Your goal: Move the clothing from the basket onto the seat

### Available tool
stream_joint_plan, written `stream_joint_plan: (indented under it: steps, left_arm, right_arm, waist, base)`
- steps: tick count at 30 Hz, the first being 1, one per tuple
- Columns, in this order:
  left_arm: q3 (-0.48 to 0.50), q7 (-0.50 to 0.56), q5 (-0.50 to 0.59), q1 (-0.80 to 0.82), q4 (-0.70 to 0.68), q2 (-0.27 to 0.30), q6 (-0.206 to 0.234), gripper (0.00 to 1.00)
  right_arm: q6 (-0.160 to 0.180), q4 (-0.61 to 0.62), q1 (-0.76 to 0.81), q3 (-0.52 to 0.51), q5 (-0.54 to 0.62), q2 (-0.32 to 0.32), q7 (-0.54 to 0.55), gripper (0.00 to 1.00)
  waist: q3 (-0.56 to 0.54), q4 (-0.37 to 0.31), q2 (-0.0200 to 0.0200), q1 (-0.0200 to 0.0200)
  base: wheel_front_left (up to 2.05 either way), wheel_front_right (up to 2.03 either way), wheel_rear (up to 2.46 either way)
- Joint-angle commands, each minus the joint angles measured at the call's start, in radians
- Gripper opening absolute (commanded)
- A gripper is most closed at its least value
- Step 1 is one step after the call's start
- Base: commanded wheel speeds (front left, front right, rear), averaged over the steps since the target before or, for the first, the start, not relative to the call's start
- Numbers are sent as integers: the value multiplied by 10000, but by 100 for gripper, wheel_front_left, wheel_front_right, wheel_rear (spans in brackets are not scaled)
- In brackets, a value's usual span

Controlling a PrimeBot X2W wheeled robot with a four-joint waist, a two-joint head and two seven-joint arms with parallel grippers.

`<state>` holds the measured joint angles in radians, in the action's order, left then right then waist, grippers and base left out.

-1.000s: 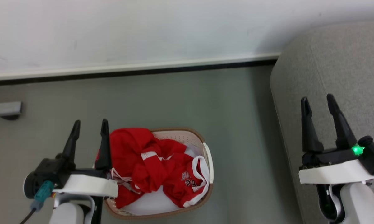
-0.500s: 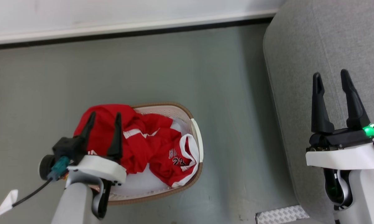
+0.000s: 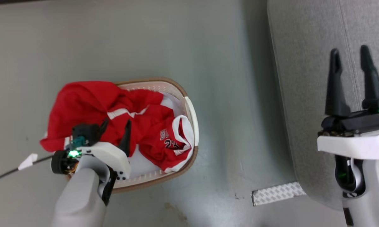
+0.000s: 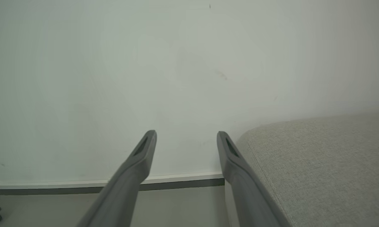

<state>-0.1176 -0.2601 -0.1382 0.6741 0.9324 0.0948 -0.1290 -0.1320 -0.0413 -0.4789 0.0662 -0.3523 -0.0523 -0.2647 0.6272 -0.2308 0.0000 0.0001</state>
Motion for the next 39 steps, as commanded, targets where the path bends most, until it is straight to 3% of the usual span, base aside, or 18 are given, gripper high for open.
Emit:
stream_joint_plan:
  steps: [1, 14, 33, 34, 35, 36, 37, 38, 39]
  left_arm:
    - [-134, 81, -205, 289, 392, 109, -15, 100]
    - [-1284, 1348, -1629, 1932, 2738, 653, -4, 100]
    - [-2318, 2835, -1818, 3615, 3418, 1618, 3, 100]
    - [-2348, 2849, -1798, 3647, 3431, 1659, 4, 86]
    - [-2365, 2849, -1790, 3671, 3442, 1695, 6, 47]
    - [-2365, 2849, -1790, 3671, 3442, 1695, 6, 47]
    - [-2377, 2827, -1803, 3687, 3451, 1706, 5, 15]
    - [-2397, 2783, -1817, 3697, 3456, 1709, 5, 0]
    - [-2426, 2703, -1816, 3696, 3462, 1704, 4, 0]
  right_arm:
    - [25, 89, -196, -25, -161, 26, 5, 100]
    - [25, 570, -581, 107, -664, 30, 5, 100]
    - [25, 806, -873, 280, -1190, 31, 5, 100]
    - [25, 793, -873, 272, -1199, 31, 5, 100]
    - [25, 775, -878, 268, -1201, 32, 5, 100]
    - [25, 775, -878, 268, -1201, 32, 5, 100]
    - [25, 753, -888, 264, -1204, 32, 5, 100]
    - [25, 728, -896, 252, -1197, 32, 5, 100]
    - [25, 703, -911, 245, -1193, 32, 5, 100]
  waist:
    - [299, -194, 0, -1]
    - [1552, -790, 0, -1]
    - [2983, -1478, 0, -1]
    - [2992, -1488, 0, -1]
    - [2992, -1498, 0, -1]
    - [2992, -1498, 0, -1]
    - [2980, -1503, 0, -1]
    - [2957, -1498, 0, -1]
    - [2930, -1494, 0, -1]
  base:
    - [0, 0, 0]
    - [0, 0, 0]
    - [0, 0, 0]
    - [0, 0, 0]
    - [0, 0, 0]
    - [0, 0, 0]
    - [0, 0, 0]
    - [0, 0, 0]
    - [0, 0, 0]
